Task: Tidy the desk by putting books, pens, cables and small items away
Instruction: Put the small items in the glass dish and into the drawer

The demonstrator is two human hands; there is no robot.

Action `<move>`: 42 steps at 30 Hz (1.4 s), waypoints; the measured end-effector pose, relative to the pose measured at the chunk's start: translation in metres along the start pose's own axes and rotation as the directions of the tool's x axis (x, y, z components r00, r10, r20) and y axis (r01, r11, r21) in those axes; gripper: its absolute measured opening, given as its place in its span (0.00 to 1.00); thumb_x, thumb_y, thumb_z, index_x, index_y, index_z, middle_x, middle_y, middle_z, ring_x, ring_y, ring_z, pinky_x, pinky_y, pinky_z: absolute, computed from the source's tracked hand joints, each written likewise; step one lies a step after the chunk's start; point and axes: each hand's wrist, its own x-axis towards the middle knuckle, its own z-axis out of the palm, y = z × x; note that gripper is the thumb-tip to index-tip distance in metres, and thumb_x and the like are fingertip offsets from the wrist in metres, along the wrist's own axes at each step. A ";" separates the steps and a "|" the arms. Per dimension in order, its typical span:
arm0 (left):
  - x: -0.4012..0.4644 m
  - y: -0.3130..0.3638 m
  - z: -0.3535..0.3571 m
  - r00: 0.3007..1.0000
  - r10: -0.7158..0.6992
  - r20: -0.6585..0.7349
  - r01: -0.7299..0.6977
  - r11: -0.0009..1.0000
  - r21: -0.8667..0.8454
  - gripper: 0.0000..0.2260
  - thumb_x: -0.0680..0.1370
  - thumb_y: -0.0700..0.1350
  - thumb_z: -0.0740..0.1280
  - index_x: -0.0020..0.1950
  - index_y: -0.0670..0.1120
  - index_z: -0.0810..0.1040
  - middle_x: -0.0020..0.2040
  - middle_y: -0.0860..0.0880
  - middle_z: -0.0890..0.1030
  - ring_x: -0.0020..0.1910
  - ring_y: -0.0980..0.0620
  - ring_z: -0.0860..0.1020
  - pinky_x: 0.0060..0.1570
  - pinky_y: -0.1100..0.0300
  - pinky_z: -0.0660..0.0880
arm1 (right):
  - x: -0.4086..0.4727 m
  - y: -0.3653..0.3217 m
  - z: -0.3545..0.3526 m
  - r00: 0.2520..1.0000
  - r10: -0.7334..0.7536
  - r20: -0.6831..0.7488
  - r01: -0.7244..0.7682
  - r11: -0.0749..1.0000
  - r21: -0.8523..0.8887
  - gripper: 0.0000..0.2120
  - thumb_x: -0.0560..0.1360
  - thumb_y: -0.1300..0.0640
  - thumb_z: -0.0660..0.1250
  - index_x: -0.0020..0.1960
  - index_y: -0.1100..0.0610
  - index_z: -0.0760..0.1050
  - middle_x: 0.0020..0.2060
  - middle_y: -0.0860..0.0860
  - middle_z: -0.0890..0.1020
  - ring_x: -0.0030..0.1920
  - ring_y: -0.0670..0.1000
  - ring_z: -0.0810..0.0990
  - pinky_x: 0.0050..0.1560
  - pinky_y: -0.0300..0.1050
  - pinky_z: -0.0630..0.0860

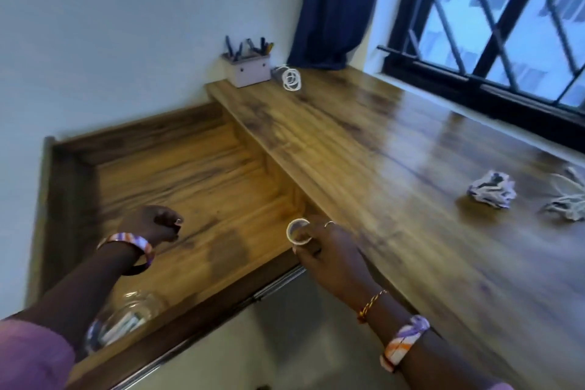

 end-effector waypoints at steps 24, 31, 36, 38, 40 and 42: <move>0.071 -0.126 -0.058 0.755 -0.130 0.643 -0.522 0.476 0.708 0.20 0.79 0.45 0.61 0.69 0.40 0.67 0.70 0.43 0.69 0.69 0.46 0.68 0.65 0.56 0.67 | 0.068 -0.200 0.278 0.893 0.145 0.427 -0.190 0.980 0.063 0.16 0.66 0.57 0.70 0.53 0.57 0.75 0.48 0.56 0.80 0.49 0.57 0.79 0.48 0.48 0.77; 0.075 -0.125 -0.063 0.640 -0.123 0.759 -0.672 0.390 0.630 0.15 0.77 0.49 0.63 0.62 0.46 0.76 0.62 0.48 0.77 0.60 0.47 0.76 0.58 0.54 0.74 | 0.069 -0.215 0.265 0.806 0.193 0.560 -0.200 0.979 -0.049 0.14 0.71 0.59 0.70 0.55 0.62 0.75 0.51 0.62 0.80 0.52 0.60 0.79 0.46 0.44 0.73; 0.078 -0.104 -0.063 0.670 -0.043 0.741 -0.650 0.447 0.614 0.15 0.76 0.47 0.66 0.60 0.44 0.77 0.58 0.46 0.80 0.52 0.48 0.78 0.53 0.57 0.75 | 0.064 -0.206 0.221 0.836 0.216 0.505 -0.231 0.972 -0.035 0.21 0.71 0.56 0.70 0.62 0.60 0.72 0.58 0.57 0.76 0.59 0.54 0.74 0.53 0.43 0.70; 0.074 -0.077 -0.062 0.670 0.050 0.741 -0.667 0.480 0.570 0.15 0.77 0.47 0.65 0.62 0.44 0.75 0.59 0.46 0.79 0.54 0.48 0.77 0.55 0.57 0.74 | 0.063 -0.195 0.199 0.866 0.251 0.432 -0.262 0.965 -0.036 0.21 0.71 0.55 0.70 0.62 0.59 0.71 0.58 0.56 0.76 0.60 0.53 0.74 0.55 0.43 0.71; 0.060 -0.038 -0.056 0.648 0.163 0.744 -0.701 0.511 0.498 0.15 0.77 0.48 0.64 0.63 0.45 0.74 0.60 0.46 0.78 0.58 0.47 0.76 0.57 0.55 0.73 | 0.059 -0.181 0.165 0.898 0.278 0.340 -0.276 0.960 -0.057 0.21 0.72 0.54 0.70 0.62 0.57 0.72 0.58 0.54 0.77 0.60 0.52 0.75 0.56 0.43 0.72; 0.038 0.006 -0.042 0.596 0.280 0.752 -0.762 0.492 0.421 0.15 0.77 0.48 0.64 0.63 0.45 0.74 0.59 0.46 0.78 0.58 0.47 0.76 0.54 0.57 0.72 | 0.049 -0.163 0.125 0.925 0.291 0.244 -0.282 0.957 -0.071 0.19 0.72 0.56 0.69 0.62 0.56 0.73 0.58 0.53 0.78 0.59 0.51 0.76 0.56 0.40 0.71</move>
